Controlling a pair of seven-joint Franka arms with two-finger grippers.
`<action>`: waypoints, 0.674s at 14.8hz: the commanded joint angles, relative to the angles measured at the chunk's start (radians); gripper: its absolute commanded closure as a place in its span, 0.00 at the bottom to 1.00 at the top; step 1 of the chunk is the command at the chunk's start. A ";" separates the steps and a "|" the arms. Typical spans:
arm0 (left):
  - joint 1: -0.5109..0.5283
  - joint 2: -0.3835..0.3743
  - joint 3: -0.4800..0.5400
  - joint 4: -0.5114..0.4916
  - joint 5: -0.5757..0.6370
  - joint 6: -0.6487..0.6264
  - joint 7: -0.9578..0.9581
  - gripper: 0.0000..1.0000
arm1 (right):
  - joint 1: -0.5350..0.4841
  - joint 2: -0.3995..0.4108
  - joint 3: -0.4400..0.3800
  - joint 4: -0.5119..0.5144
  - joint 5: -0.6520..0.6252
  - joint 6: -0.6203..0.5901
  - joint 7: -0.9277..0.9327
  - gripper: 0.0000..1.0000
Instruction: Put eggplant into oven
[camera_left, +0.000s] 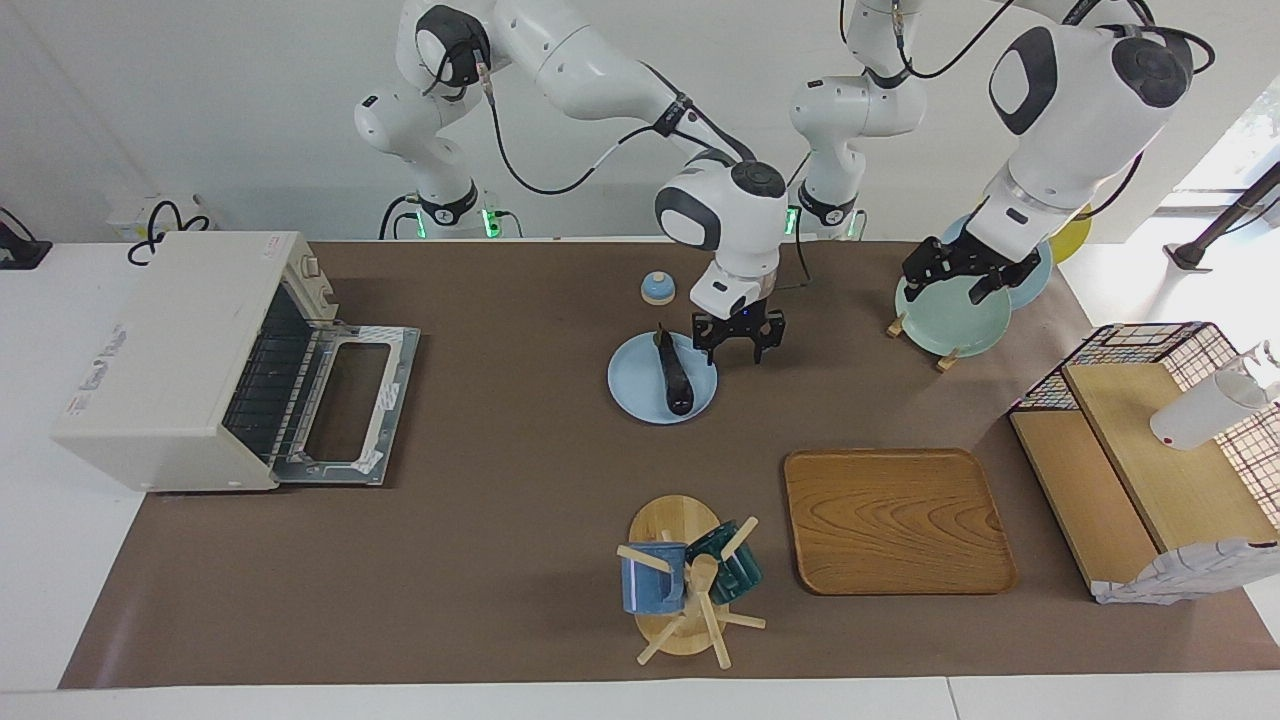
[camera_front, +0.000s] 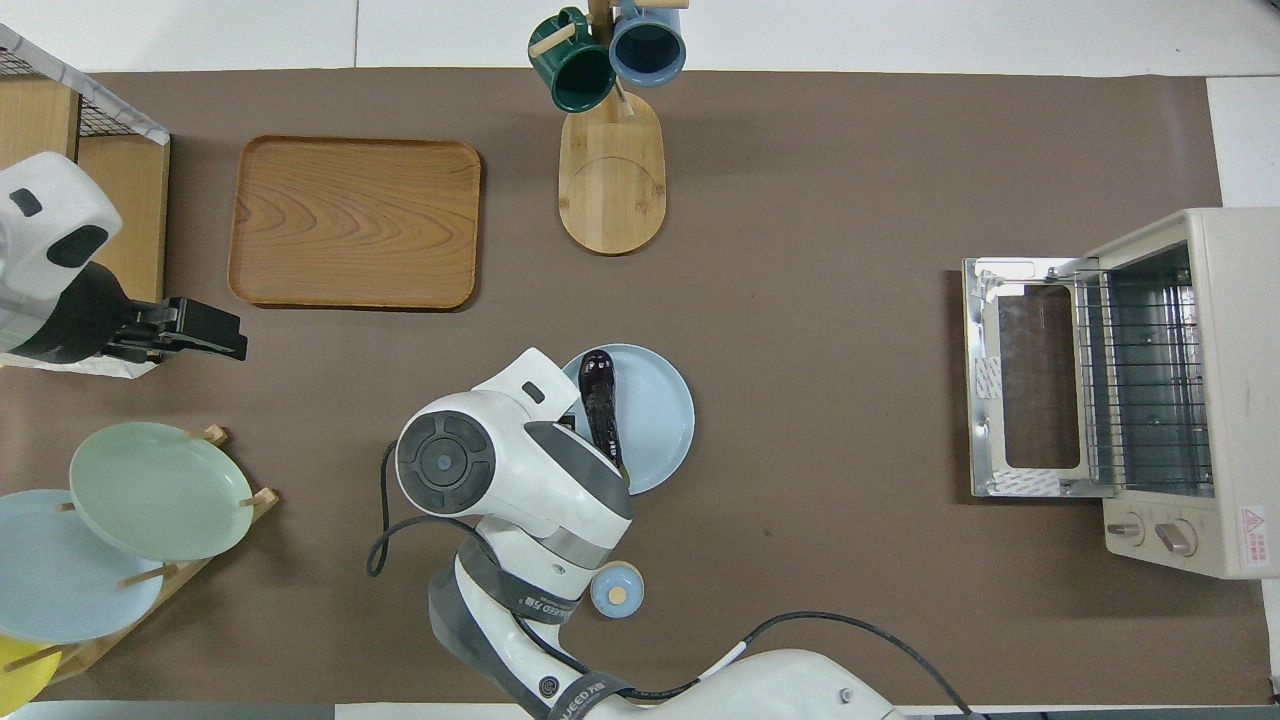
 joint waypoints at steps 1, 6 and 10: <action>-0.006 -0.001 -0.005 0.074 0.051 -0.097 -0.018 0.00 | -0.017 -0.057 0.006 -0.102 -0.024 0.074 -0.003 0.38; -0.098 -0.002 0.079 0.065 0.059 -0.094 -0.017 0.00 | -0.018 -0.062 0.006 -0.140 -0.032 0.114 -0.005 0.38; -0.100 0.018 0.084 0.082 0.053 -0.065 -0.014 0.00 | -0.015 -0.078 0.006 -0.182 -0.033 0.137 -0.003 0.48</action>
